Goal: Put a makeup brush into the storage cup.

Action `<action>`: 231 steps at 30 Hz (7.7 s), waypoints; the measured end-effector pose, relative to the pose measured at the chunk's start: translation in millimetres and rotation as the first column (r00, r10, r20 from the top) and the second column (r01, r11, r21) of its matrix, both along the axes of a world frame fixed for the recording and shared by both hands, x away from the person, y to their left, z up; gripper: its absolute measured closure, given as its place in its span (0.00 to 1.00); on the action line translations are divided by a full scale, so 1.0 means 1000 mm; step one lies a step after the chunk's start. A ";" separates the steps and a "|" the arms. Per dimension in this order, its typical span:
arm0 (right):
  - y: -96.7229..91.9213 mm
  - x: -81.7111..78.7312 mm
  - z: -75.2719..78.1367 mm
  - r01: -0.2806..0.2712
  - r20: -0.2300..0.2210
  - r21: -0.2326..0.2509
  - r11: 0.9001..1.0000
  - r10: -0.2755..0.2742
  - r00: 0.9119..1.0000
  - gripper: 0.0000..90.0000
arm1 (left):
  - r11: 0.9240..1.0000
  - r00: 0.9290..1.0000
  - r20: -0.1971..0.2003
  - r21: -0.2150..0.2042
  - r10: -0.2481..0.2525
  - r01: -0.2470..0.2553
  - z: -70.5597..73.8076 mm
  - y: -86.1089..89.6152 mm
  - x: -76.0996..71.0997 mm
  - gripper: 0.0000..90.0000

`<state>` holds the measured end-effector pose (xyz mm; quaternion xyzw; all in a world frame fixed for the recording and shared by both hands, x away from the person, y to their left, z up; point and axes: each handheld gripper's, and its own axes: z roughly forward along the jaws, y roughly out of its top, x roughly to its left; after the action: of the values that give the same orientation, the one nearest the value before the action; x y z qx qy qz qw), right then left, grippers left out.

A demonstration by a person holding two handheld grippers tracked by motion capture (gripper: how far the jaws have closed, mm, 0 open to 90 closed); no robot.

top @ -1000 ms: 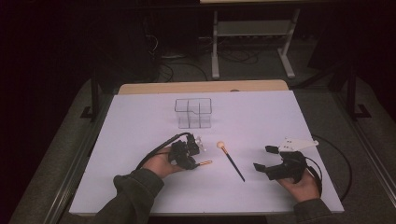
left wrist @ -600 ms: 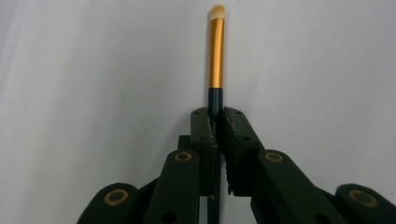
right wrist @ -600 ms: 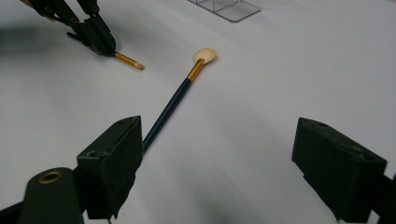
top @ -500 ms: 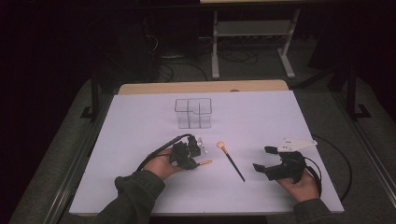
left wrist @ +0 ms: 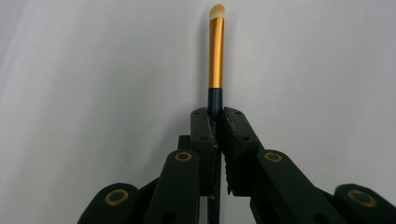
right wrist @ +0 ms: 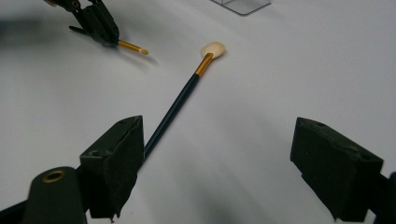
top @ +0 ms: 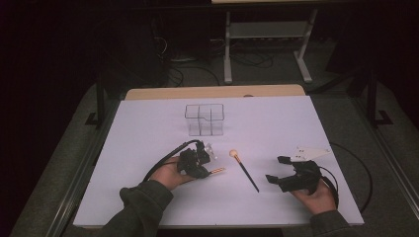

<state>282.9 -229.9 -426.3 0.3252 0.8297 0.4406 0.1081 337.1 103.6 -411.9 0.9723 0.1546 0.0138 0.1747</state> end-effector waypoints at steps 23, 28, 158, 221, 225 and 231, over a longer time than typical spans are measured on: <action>0.027 0.008 0.031 -0.123 -0.010 0.047 0.991 0.123 0.992 0.20 | 0.958 0.997 0.014 -0.280 0.077 -0.070 0.036 0.041 -0.018 0.92; 0.037 0.011 0.041 -0.158 -0.009 0.040 0.987 0.158 0.987 0.23 | 0.936 0.996 0.015 -0.342 0.092 -0.081 0.039 0.052 -0.023 0.92; 0.091 0.031 0.060 -0.447 -0.093 0.131 0.885 0.460 0.883 0.50 | 0.834 1.000 -0.013 -0.551 -0.026 0.015 0.056 0.059 -0.023 0.93; 0.029 0.024 0.017 -0.237 -0.123 0.104 0.966 0.249 0.961 0.26 | 0.771 0.990 -0.013 -0.626 0.139 -0.116 0.094 0.089 0.056 0.93; 0.028 0.025 0.017 -0.232 -0.125 0.099 0.968 0.243 0.962 0.24 | 0.773 0.989 -0.009 -0.623 0.148 -0.121 0.097 0.088 0.063 0.93; 0.027 0.024 0.017 -0.230 -0.123 0.105 0.967 0.242 0.962 0.24 | 0.773 0.987 0.001 -0.623 0.160 -0.125 0.104 0.086 0.073 0.93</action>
<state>307.2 -203.3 -409.2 0.2572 0.8474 0.4642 -0.0162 410.3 189.4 -308.3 0.8455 0.2190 0.0014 0.4870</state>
